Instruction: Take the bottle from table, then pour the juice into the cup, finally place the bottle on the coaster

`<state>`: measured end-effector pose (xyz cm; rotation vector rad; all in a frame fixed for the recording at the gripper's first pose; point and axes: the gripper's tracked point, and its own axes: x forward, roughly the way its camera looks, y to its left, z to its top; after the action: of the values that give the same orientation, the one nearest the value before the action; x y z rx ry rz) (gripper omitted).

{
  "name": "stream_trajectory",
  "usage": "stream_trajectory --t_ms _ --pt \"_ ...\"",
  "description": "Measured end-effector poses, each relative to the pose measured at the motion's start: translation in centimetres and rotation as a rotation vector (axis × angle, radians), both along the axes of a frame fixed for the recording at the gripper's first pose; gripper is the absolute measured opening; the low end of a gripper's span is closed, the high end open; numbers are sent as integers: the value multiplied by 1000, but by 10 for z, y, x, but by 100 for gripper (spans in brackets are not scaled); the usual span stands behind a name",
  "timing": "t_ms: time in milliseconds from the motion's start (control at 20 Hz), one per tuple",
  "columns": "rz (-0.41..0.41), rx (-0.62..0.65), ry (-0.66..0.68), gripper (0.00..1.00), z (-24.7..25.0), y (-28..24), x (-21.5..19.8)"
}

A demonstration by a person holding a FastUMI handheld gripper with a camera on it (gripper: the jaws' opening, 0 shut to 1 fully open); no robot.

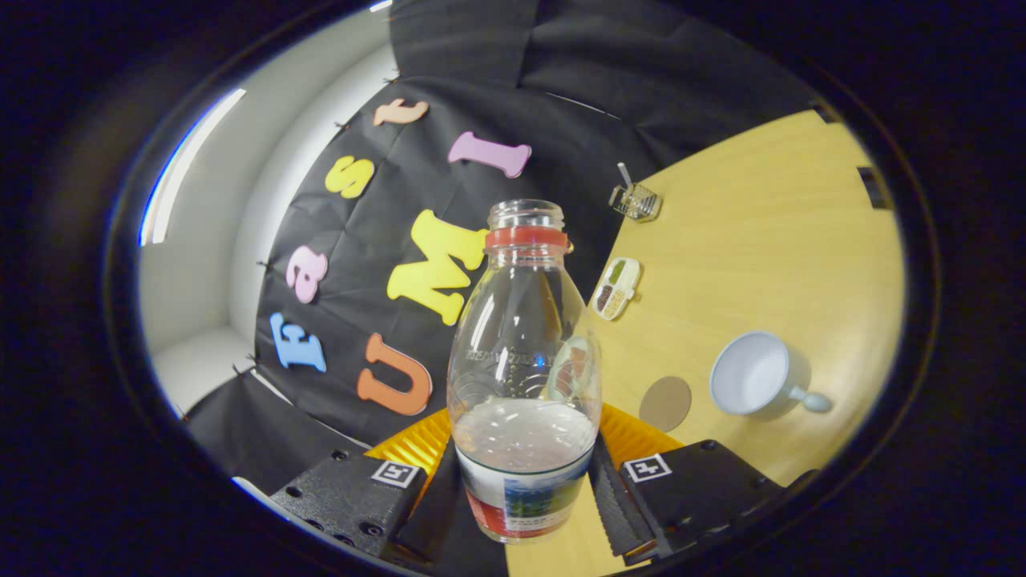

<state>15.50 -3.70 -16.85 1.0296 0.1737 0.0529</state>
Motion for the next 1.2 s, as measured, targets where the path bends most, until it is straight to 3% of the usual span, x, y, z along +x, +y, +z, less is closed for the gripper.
stream_trajectory --t_ms 150,450,800,1000,1200 --pt "-16 -190 -21 78 0 -8 4" --pt "-37 -440 -144 78 28 -15 10" --pt "-15 -756 -164 78 48 -9 24" --pt "-20 -871 -175 79 54 0 38" --pt "-3 -903 -183 79 39 8 60"
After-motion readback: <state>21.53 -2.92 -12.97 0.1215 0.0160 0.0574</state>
